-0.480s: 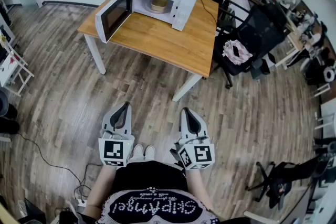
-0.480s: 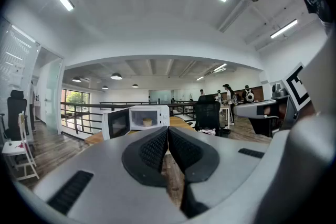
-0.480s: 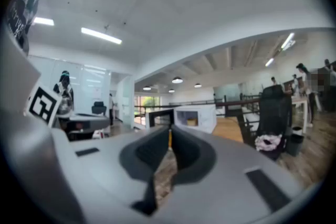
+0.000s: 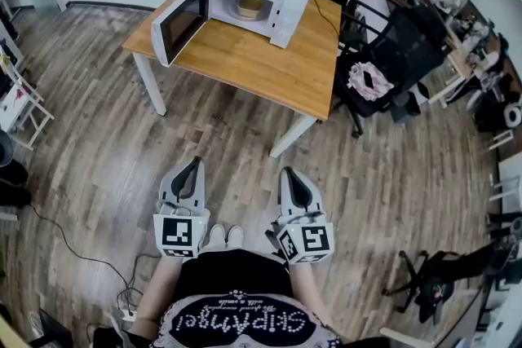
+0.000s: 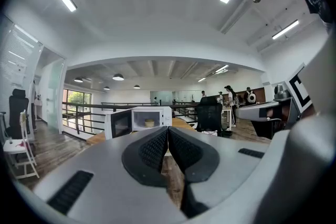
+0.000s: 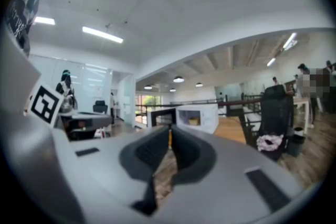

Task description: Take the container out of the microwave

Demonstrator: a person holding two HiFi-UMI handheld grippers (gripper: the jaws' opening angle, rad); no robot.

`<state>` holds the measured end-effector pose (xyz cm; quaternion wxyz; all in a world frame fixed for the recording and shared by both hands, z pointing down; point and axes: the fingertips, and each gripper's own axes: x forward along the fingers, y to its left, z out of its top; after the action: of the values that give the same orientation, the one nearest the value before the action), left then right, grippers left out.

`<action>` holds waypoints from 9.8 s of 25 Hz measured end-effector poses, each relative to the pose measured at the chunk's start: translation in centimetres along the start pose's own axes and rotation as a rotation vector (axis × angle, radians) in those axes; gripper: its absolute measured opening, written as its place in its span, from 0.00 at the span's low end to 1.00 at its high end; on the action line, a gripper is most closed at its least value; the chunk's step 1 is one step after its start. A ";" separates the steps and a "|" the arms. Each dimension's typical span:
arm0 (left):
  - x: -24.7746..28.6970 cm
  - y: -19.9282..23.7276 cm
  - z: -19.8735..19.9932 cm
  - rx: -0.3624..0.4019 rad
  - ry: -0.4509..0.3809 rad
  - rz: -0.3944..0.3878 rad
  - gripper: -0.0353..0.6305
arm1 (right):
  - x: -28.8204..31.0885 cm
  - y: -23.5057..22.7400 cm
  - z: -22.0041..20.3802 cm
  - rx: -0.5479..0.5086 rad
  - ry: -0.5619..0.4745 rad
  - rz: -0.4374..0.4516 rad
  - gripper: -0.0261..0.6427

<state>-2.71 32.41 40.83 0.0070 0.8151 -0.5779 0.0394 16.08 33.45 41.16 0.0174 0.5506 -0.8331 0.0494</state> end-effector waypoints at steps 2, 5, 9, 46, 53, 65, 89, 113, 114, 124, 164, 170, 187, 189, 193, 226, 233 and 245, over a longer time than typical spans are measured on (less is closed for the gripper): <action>0.1 0.2 0.1 0.009 -0.006 -0.004 0.10 | 0.2 0.3 -0.1 -0.003 0.005 0.004 0.10; 0.2 0.2 0.1 0.007 -0.010 -0.020 0.10 | 0.5 0.7 -0.1 -0.007 0.006 0.005 0.10; 0.1 0.0 0.3 0.004 -0.026 -0.068 0.10 | 1.0 1.2 0.2 0.003 -0.010 0.002 0.10; 15.2 5.9 0.2 -0.028 -0.020 -0.051 0.10 | 16.8 -4.3 0.0 0.056 0.027 0.024 0.10; 20.2 7.6 0.8 -0.032 -0.033 -0.022 0.10 | 21.4 -6.8 0.1 0.063 0.043 0.044 0.10; 23.0 8.8 1.2 -0.066 -0.018 0.025 0.10 | 24.8 -8.5 0.1 0.066 0.057 0.076 0.10; 35.6 17.0 1.9 -0.072 0.000 -0.046 0.09 | 37.1 -9.8 0.7 0.111 0.078 -0.010 0.10; 42.9 24.4 2.3 -0.080 -0.015 -0.203 0.09 | 46.1 -6.8 2.1 0.090 0.060 -0.126 0.10; 42.8 24.5 2.4 -0.080 -0.014 -0.203 0.09 | 46.1 -6.6 2.1 0.089 0.061 -0.126 0.10; 43.2 24.2 2.0 -0.091 -0.003 -0.194 0.09 | 46.3 -7.0 1.9 0.088 0.072 -0.111 0.10; 51.5 24.9 2.8 -0.104 0.014 -0.205 0.10 | 55.2 -11.5 2.3 -0.112 0.136 -0.041 0.14; 51.3 25.6 2.4 -0.113 0.021 -0.193 0.09 | 57.5 -12.0 1.0 -0.269 0.195 -0.033 0.22; 60.7 21.0 -2.7 0.066 0.103 -0.374 0.22 | 59.4 -13.7 -1.4 -0.202 0.232 -0.054 0.22; 62.2 19.9 -4.7 0.151 0.148 -0.411 0.25 | 58.6 -14.1 -1.6 -0.177 0.233 -0.068 0.22; 65.3 18.5 -8.1 0.269 0.219 -0.455 0.27 | 57.0 -15.1 -2.1 -0.121 0.237 -0.107 0.22; 75.2 14.0 -16.4 0.649 0.433 -0.650 0.20 | 54.9 -19.5 -4.5 -0.014 0.305 -0.213 0.21; 74.9 13.6 -16.2 0.679 0.435 -0.676 0.12 | 54.9 -19.6 -4.6 -0.009 0.309 -0.220 0.20; 72.6 13.8 -14.8 0.683 0.429 -0.710 0.11 | 55.1 -19.2 -4.1 0.002 0.296 -0.207 0.19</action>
<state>7.29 -39.71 60.41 -0.1278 0.8900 -0.2065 0.3859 11.94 -24.04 51.04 0.1445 0.6201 -0.7603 0.1288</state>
